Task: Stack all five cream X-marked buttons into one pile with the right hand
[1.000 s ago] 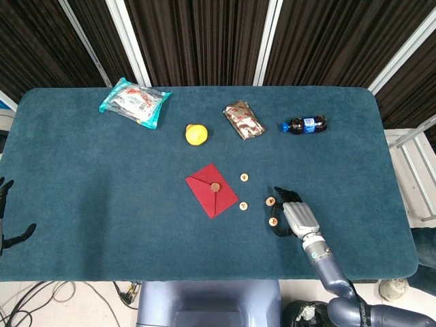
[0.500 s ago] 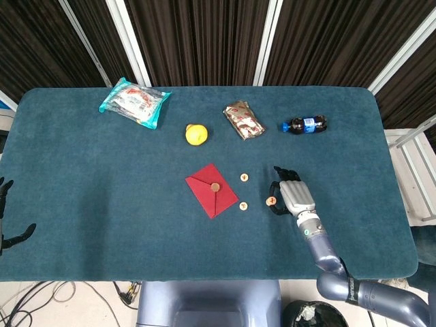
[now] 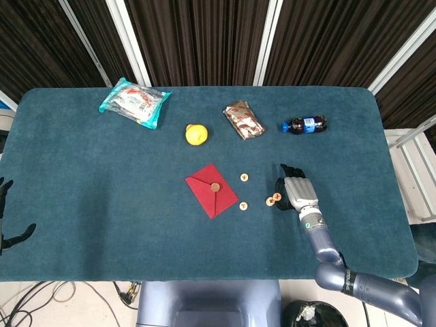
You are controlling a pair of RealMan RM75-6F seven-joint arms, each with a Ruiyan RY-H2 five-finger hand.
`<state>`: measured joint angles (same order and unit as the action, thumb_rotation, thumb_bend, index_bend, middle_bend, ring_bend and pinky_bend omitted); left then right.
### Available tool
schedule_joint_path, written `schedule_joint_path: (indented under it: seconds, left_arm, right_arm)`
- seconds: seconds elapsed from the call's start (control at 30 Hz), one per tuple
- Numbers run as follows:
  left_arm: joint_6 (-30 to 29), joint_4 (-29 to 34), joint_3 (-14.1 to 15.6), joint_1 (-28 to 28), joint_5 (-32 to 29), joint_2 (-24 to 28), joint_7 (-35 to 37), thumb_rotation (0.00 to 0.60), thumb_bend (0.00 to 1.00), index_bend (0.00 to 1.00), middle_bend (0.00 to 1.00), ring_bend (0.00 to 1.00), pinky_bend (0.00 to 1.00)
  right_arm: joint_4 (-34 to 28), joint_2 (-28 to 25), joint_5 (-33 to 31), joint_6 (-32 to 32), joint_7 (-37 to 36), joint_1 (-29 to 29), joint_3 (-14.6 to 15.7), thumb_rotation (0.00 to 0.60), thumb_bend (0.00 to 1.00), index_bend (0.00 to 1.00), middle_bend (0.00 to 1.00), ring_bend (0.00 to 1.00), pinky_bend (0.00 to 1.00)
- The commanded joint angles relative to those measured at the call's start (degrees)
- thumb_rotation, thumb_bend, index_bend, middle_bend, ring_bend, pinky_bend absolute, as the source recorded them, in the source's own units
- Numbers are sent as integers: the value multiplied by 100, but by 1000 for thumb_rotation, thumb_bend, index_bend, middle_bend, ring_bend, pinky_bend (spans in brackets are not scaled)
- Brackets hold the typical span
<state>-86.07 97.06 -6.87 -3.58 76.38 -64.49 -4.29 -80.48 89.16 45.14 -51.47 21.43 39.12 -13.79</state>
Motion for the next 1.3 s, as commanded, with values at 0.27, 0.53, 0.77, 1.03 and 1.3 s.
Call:
schedule_joint_path:
  seconds: [0.27, 0.53, 0.77, 1.03, 1.3]
  left_arm:
    - [-1, -2, -2, 0, -6, -1, -7, 600, 177, 100, 0, 0, 0]
    - [8, -5, 1, -4, -3, -1, -8, 600, 177, 101, 0, 0, 0]
    - [4, -5, -1, -4, -2, 2, -8, 600, 177, 100, 0, 0, 0]
    - [1, -12, -1, -5, 0, -4, -12, 600, 177, 101, 0, 0, 0]
    - [5, -13, 1, -7, 2, -5, -16, 600, 177, 101, 0, 0, 0]
  right_arm:
    - [-74, 20, 78, -70, -78, 23, 47, 600, 397, 547, 0, 0, 0]
    - [-139, 50, 110, -106, -141, 31, 83, 600, 397, 547, 0, 0, 0]
    - [-111, 90, 43, -124, -124, 45, 121, 600, 397, 547, 0, 0, 0]
    - [-76, 98, 8, -119, -142, 68, 127, 600, 397, 547, 0, 0, 0]
    - [-110, 75, -8, -107, -167, 68, 153, 600, 398, 545, 0, 0, 0]
